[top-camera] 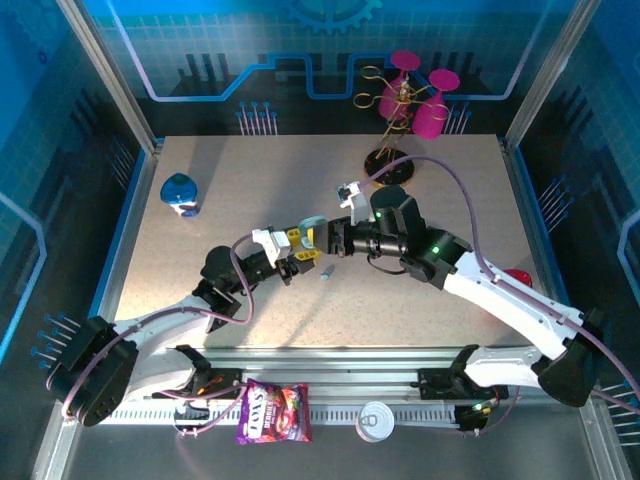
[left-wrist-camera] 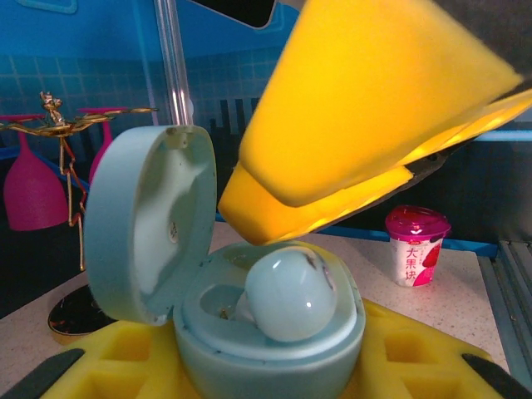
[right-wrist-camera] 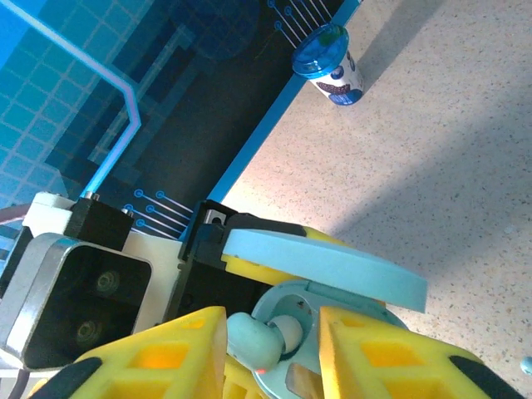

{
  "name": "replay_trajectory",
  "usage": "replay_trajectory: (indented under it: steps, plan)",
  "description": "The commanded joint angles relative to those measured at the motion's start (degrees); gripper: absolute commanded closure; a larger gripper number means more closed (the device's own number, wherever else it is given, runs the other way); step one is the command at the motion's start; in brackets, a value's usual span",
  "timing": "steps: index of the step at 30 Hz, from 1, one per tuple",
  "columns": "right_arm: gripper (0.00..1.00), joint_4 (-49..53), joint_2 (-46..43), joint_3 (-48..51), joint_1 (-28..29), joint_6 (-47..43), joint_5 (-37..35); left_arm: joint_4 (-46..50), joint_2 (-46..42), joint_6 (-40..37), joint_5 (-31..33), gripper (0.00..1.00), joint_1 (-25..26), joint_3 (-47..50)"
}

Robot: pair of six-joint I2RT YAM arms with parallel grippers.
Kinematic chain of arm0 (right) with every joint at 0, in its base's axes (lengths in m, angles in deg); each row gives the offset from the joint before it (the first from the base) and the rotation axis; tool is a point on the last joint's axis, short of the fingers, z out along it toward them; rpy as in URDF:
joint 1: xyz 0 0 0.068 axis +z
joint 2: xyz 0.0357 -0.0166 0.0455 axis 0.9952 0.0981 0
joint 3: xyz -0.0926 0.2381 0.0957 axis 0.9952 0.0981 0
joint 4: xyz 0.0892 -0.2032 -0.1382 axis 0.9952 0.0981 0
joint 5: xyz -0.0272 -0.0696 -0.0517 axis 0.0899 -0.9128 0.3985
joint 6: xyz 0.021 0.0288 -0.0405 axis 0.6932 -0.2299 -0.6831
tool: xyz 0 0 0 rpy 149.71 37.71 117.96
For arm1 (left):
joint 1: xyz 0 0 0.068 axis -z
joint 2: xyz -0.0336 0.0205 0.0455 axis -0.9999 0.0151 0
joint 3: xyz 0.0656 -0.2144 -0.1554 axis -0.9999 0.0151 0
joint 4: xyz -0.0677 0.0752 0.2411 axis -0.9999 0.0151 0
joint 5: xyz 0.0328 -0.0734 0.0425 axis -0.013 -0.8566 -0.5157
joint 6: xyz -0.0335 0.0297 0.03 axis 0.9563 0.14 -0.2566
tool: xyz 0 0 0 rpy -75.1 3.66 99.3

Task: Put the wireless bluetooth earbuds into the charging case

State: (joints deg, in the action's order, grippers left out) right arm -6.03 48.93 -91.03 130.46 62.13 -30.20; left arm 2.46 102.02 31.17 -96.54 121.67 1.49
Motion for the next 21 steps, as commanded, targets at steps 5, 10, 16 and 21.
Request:
replay_trajectory:
  steps: [5,10,16,21]
  plan:
    - [0.64,7.3,-1.2,-4.9,2.3,-7.8,-4.7,-2.1,0.2,0.1,0.9,0.72,0.4,-1.1]
    - [0.62,13.4,0.6,-9.0,5.3,-13.5,-9.9,-1.7,0.8,0.0,0.9,0.72,0.4,-1.4]
    - [0.61,18.0,4.3,-13.9,7.8,-17.0,-12.7,-1.7,1.2,0.1,0.7,0.72,0.4,-1.4]
    - [0.62,19.2,6.4,-15.9,8.1,-18.0,-13.2,-1.7,1.1,0.0,0.5,0.72,0.4,-1.5]
